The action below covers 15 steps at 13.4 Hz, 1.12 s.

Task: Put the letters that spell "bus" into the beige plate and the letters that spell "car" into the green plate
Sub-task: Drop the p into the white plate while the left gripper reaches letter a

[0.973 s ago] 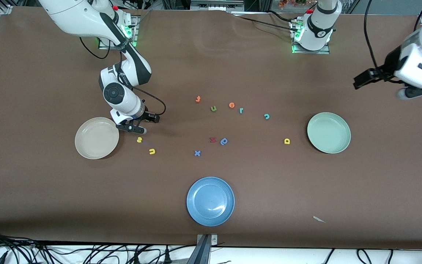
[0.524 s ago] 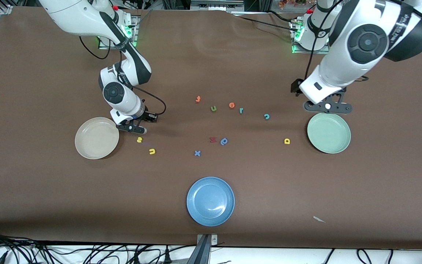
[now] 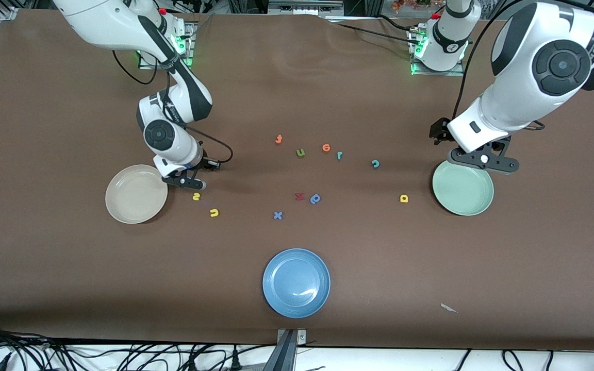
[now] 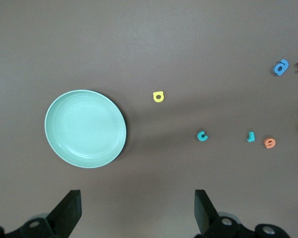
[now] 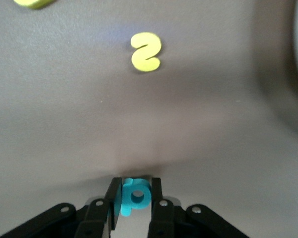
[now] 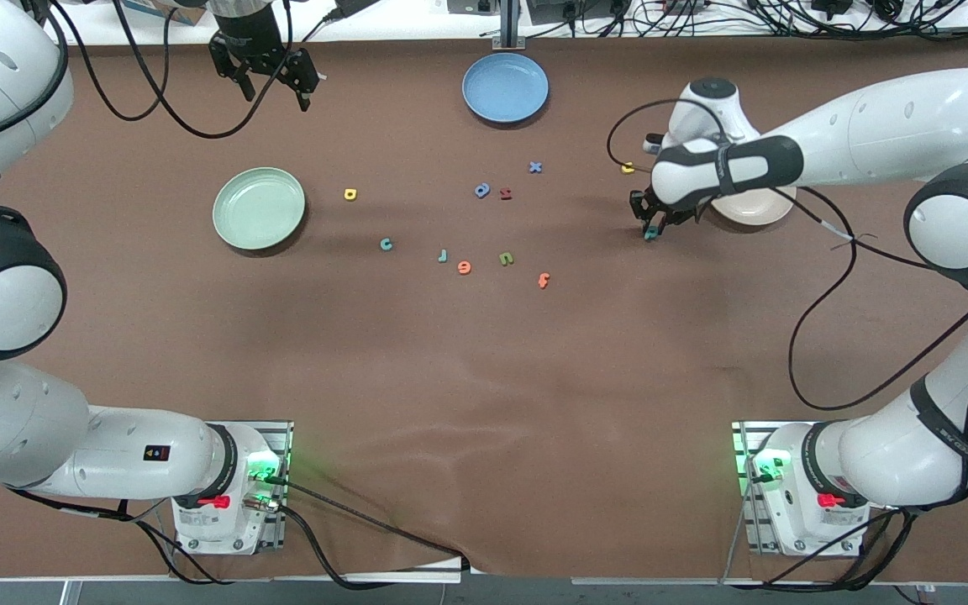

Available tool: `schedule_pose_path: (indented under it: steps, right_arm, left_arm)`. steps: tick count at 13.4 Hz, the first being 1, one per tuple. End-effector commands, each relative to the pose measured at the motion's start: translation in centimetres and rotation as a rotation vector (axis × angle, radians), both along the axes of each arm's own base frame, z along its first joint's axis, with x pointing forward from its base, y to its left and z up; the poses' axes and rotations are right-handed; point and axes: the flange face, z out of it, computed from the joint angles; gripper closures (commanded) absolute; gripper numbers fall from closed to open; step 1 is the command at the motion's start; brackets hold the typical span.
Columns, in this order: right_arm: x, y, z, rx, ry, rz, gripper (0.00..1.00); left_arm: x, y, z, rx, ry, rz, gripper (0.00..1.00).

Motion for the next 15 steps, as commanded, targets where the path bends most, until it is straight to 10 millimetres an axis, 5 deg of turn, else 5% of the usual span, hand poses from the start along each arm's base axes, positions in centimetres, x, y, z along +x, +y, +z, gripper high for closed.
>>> schedule_pose_path:
  steps: [1,3,5,10,13,15]
  right_arm:
    - [3.8,-1.3,5.0,-0.032,0.054,-0.009,0.87]
    - [6.1,-4.2,7.0,-0.042,0.059,0.032,0.87]
    - [8.1,-9.1,7.7,-0.038,0.053,0.112,0.87]
    - [9.7,-18.9,4.7,-0.009,0.06,0.269,0.87]
    - [10.2,-22.1,1.9,0.009,0.042,0.323,0.87]
    - [10.2,-22.2,1.7,0.009,0.039,0.323,0.85]
  left_arm:
    - [-0.3,0.3,-2.1,-0.061,-0.004,0.007,0.0]
    - [-0.5,0.4,-4.4,-0.071,-0.019,0.017,0.0]
    - [-0.8,0.1,-6.3,-0.078,-0.026,0.022,0.0]
    - [-1.9,-0.6,-13.3,-0.1,-0.064,0.021,0.0]
    - [-2.2,-0.8,-18.4,-0.118,-0.1,0.025,0.0]
    - [-1.9,-1.0,-20.8,-0.126,-0.088,0.029,0.0]
